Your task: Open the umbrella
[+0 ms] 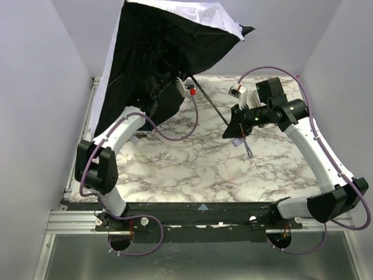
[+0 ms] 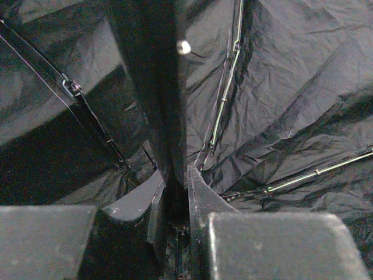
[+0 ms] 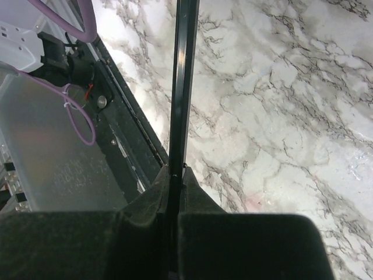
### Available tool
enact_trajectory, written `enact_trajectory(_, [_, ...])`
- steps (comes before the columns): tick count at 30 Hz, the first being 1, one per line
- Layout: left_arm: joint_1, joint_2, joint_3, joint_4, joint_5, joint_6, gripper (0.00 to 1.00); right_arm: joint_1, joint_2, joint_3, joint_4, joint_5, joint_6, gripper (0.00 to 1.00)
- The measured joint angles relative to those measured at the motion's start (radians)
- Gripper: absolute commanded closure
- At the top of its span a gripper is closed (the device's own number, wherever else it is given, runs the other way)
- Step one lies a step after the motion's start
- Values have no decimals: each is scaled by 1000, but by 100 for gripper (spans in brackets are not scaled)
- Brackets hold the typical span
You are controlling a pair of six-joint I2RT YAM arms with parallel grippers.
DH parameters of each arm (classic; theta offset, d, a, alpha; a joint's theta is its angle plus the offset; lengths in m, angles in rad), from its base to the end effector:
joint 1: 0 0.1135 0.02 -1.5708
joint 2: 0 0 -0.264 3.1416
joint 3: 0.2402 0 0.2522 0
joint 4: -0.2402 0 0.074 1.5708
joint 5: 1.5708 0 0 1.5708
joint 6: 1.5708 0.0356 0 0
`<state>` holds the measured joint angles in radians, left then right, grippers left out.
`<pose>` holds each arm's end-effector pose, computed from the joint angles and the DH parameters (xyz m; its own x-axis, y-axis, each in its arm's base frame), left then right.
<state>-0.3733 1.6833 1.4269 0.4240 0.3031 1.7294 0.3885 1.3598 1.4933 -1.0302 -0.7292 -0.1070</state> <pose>0.3763 -0.1588 0.3898 0.5898 0.7812 0.2049 -0.2516 -0.0633 0.9657 0.2337 0.1213 0.3852 -0.6476 -0.3511 -0.6762 -0.7408 0.4980 0.4509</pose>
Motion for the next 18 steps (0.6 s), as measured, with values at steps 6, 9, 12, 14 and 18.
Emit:
enact_trajectory(6, [24, 13, 9, 1, 56, 15, 86, 0, 3, 0, -1, 1, -19, 100])
enact_trajectory(9, [34, 35, 40, 0, 92, 18, 86, -4, 4, 0, 1, 3, -28, 100])
enact_trajectory(12, [40, 59, 74, 1, 115, 21, 85, -7, 4, 0, 8, 11, -35, 100])
enact_trajectory(14, [47, 66, 83, 0, 131, 22, 82, -7, 4, 0, 11, 18, -41, 100])
enact_trajectory(18, [73, 80, 102, 2, 145, 30, 80, -8, 4, 0, 5, 31, -60, 100])
